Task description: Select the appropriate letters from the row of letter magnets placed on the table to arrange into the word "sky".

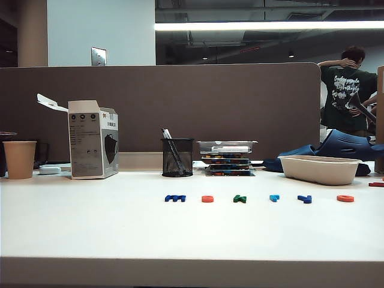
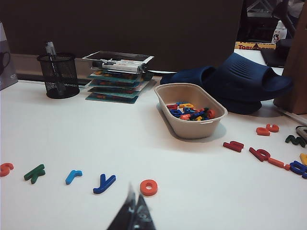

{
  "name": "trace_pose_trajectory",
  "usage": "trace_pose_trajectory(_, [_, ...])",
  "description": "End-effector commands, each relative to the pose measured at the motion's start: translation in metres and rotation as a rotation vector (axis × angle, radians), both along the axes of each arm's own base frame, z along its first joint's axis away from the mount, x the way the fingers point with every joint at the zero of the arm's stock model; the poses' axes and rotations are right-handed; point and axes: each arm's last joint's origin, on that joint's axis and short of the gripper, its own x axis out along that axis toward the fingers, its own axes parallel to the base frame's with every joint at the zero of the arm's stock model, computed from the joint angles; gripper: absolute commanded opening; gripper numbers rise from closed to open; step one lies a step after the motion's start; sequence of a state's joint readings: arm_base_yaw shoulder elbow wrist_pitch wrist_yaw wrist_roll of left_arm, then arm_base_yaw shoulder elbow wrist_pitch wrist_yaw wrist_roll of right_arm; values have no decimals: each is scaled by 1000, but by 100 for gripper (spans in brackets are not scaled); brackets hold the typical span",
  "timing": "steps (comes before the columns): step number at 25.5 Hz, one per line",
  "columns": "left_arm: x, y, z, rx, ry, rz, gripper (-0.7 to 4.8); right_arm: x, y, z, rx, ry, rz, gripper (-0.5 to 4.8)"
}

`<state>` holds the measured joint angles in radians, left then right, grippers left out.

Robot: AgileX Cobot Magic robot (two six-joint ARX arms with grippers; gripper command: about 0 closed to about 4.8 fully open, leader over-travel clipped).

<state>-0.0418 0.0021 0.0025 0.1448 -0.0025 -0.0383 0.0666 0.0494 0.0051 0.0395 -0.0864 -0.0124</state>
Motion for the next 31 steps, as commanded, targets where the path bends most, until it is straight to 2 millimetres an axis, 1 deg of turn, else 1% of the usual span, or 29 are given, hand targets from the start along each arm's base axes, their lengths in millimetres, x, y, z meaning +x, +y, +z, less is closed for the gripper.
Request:
trace_pose_trajectory(1, [0,0,2,1,-12,-3,-5,0,0,0,1,-11,-5,-5])
trace_pose_trajectory(15, [-1,0,3,1,-16,-3,-5,0,0,0,1,-11,-5,-5])
trace_pose_trajectory(19, [-2,0,9,0,-45,-10,-5,0,0,0,1,-11,-5,-5])
trace_pose_trajectory(22, [-6,-2,23,14,-60,-85,-5,0,0,0,1,-11,-5,-5])
trace_pose_trajectory(26, [-19,-5,47,29,42,-199,-5,0,0,0,1,-11,-5,-5])
trace_pose_trajectory(29, [-36,-6,72,30,129,-252,-5,0,0,0,1,-11,-5,-5])
trace_pose_trajectory(31, [-52,-6,95,26,187,-272,-5,0,0,0,1,-11,-5,-5])
